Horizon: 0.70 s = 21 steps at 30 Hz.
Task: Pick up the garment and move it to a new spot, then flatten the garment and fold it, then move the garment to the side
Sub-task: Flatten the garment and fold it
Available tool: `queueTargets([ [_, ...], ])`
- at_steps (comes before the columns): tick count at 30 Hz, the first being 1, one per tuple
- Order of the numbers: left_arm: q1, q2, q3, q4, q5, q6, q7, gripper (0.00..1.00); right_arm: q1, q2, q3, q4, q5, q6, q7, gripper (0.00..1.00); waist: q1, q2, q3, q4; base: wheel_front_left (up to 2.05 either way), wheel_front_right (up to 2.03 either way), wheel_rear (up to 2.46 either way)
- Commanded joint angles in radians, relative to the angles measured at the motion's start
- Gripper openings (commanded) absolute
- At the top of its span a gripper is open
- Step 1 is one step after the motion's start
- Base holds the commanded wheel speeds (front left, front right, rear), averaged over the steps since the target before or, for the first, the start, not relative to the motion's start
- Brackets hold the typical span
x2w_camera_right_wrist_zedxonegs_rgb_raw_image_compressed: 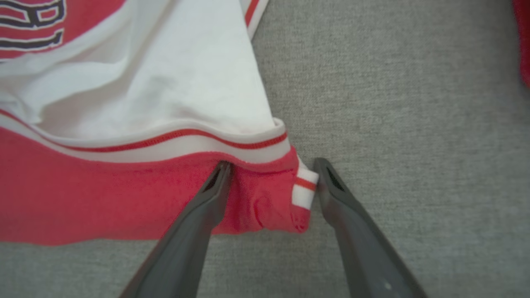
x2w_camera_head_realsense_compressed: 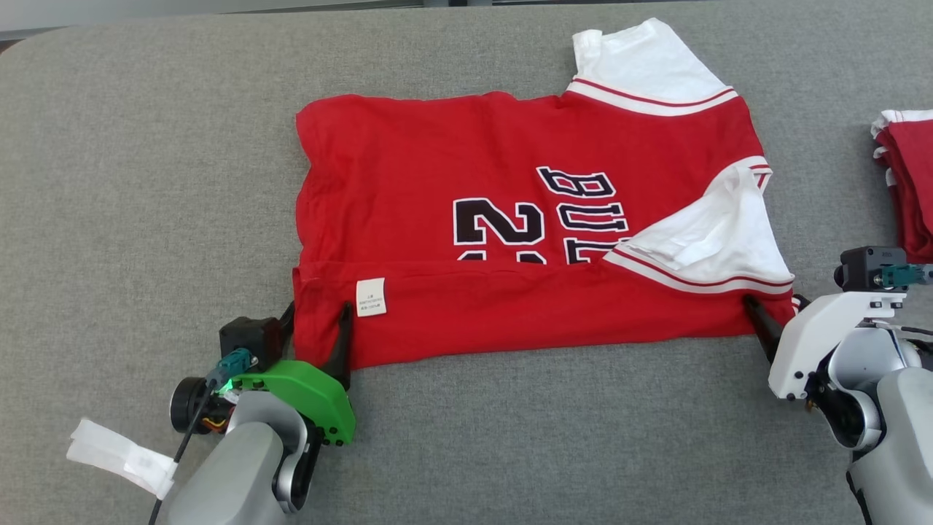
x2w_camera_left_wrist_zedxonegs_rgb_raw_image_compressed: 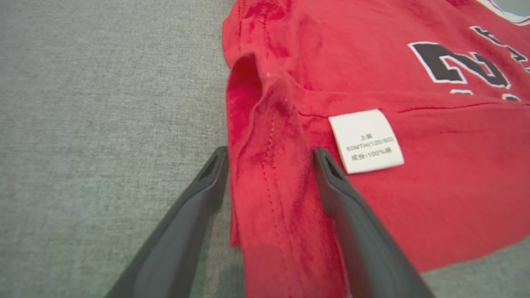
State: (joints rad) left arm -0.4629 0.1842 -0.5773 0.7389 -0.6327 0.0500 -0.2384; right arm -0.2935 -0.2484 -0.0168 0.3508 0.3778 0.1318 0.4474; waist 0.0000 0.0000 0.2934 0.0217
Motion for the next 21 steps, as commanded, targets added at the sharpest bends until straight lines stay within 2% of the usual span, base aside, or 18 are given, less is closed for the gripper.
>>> queueTargets([
  [1,0.007,0.0,-0.012,0.034,-0.005,-0.01,0.029,0.06,0.012,0.016,0.022,0.04,0.003,-0.002,0.023,0.37,0.0,0.0,-0.002,-0.001,0.0,0.0,0.0],
  [2,0.01,-0.005,-0.019,0.045,-0.01,-0.022,0.034,0.0,0.013,0.015,0.031,0.044,0.006,-0.002,0.023,0.0,0.0,0.0,-0.004,-0.001,0.0,0.0,0.0],
  [7,0.037,-0.005,-0.028,0.069,-0.023,-0.051,0.034,0.0,0.062,-0.004,0.037,0.008,0.045,-0.002,0.005,0.0,0.0,0.0,-0.033,0.003,0.0,0.0,0.0],
  [15,0.107,0.037,-0.008,0.028,-0.049,-0.04,0.034,0.0,0.208,-0.032,-0.005,-0.202,0.099,-0.002,0.008,0.0,0.0,0.0,-0.105,0.002,0.0,0.0,0.0],
  [21,0.177,0.082,-0.02,-0.073,-0.051,-0.022,0.073,0.0,0.334,0.006,-0.064,-0.345,0.092,-0.002,0.067,0.0,0.0,0.0,-0.136,-0.002,0.0,0.0,0.0],
])
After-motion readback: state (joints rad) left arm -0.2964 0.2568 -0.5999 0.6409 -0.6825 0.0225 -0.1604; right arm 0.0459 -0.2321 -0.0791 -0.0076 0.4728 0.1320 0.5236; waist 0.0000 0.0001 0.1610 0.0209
